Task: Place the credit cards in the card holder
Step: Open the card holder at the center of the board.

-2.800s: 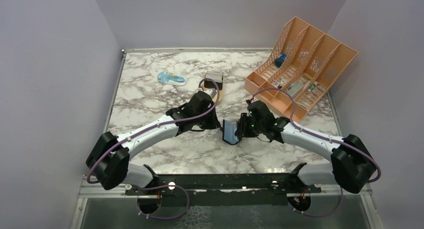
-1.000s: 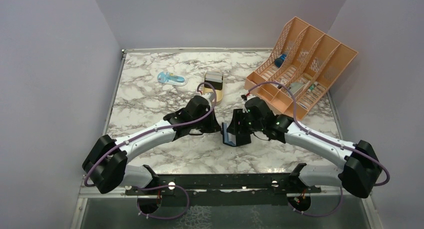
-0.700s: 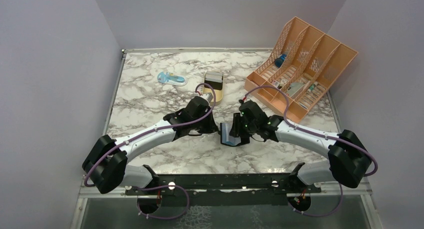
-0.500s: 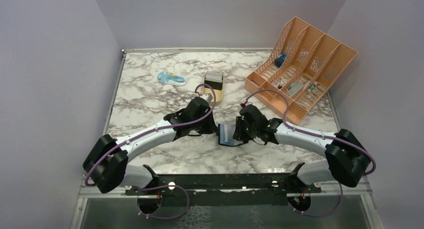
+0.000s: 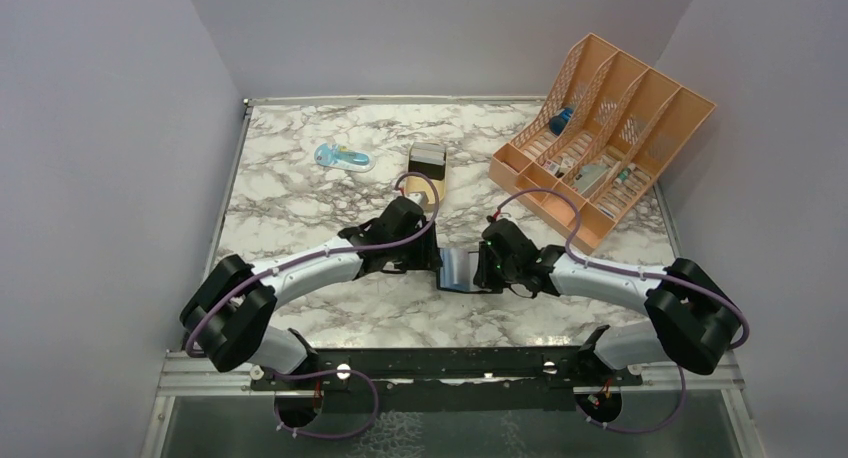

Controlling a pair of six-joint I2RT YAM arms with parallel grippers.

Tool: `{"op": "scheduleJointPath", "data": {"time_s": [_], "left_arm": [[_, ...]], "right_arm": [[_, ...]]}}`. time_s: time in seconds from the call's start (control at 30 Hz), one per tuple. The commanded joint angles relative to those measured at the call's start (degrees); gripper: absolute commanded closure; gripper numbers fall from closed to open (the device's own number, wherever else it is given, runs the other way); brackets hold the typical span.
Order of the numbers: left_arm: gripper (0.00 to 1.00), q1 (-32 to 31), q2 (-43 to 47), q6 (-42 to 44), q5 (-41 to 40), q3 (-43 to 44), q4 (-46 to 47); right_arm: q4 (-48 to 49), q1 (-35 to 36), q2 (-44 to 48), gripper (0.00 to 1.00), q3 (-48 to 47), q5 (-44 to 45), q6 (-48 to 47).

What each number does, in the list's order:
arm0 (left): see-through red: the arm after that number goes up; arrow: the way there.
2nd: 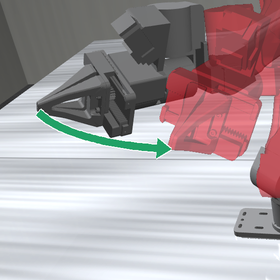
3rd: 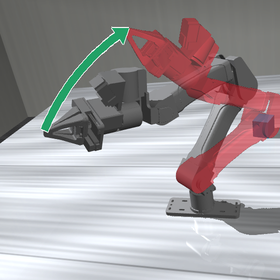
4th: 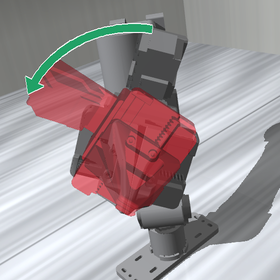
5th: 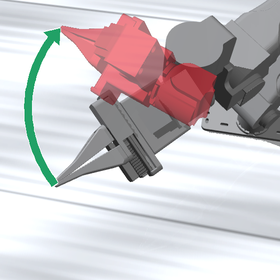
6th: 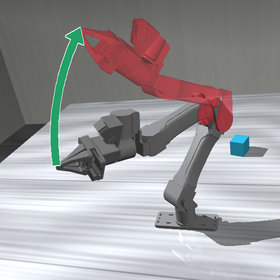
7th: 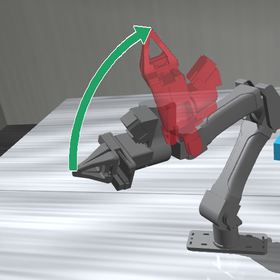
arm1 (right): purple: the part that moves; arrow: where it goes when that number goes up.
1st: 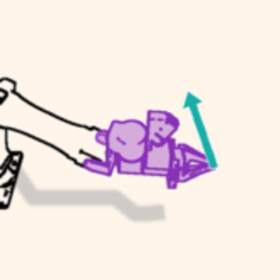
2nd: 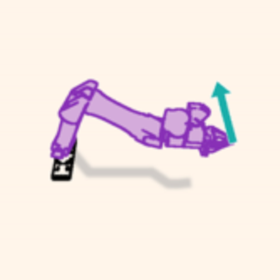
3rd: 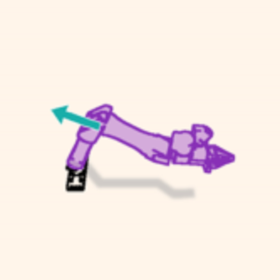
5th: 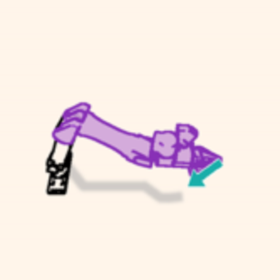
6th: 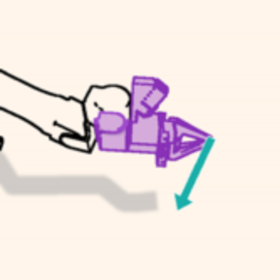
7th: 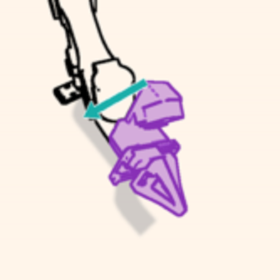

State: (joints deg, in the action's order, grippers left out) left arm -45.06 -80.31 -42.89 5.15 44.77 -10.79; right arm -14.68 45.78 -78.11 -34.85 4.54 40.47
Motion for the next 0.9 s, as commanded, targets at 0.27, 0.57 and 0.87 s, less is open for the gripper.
{"op": "scheduleJointPath", "data": {"time_s": [0.27,0.57,0.87], "left_arm": [[0.46,0.76,-5.01,-0.38,9.97,-4.82,16.77],[0.65,1.35,-6.94,-2.27,11.93,-6.55,22.36],[0.89,1.55,-6.72,-4.65,15.18,-7.77,27.42]], "right_arm": [[3.05,0.13,0.38,0.78,2.75,2.51,0.81],[3.26,0.15,0.42,0.78,3.06,2.1,1.04],[3.69,0.1,0.31,0.78,3.01,1.54,1.01]]}}
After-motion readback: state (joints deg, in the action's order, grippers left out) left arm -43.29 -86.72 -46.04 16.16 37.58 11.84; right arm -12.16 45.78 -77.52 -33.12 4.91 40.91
